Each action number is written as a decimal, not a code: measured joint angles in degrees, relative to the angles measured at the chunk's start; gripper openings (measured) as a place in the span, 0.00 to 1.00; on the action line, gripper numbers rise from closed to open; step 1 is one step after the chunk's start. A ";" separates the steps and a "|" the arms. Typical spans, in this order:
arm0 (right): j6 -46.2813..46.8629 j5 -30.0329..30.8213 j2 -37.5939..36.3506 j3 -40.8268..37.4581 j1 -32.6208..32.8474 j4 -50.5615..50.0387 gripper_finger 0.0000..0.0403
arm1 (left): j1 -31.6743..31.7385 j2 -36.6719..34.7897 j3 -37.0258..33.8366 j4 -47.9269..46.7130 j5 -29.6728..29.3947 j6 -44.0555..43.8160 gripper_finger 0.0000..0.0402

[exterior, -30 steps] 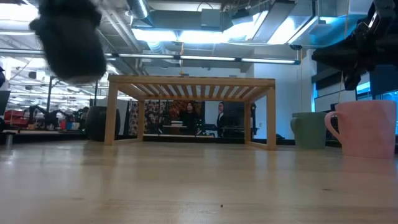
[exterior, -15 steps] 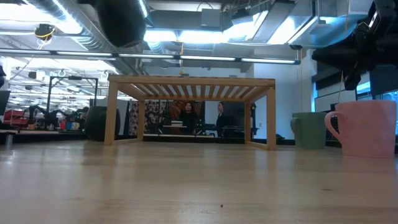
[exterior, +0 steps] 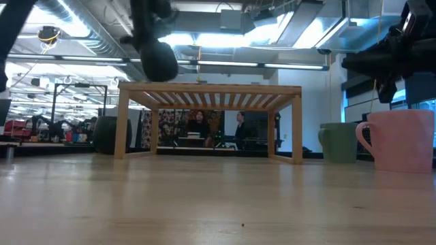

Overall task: Place coffee mugs
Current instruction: Put the red mug on the shelf

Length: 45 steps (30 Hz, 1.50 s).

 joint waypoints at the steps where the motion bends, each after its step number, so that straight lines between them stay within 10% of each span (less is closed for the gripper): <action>1: 0.05 0.00 0.00 0.00 -0.01 -0.02 0.06 | 0.80 1.42 0.63 -0.62 2.05 -0.44 0.04; 45: 0.09 3.93 0.02 0.02 -0.01 -0.30 0.06 | -1.56 4.97 -2.83 0.30 -1.50 -4.31 0.15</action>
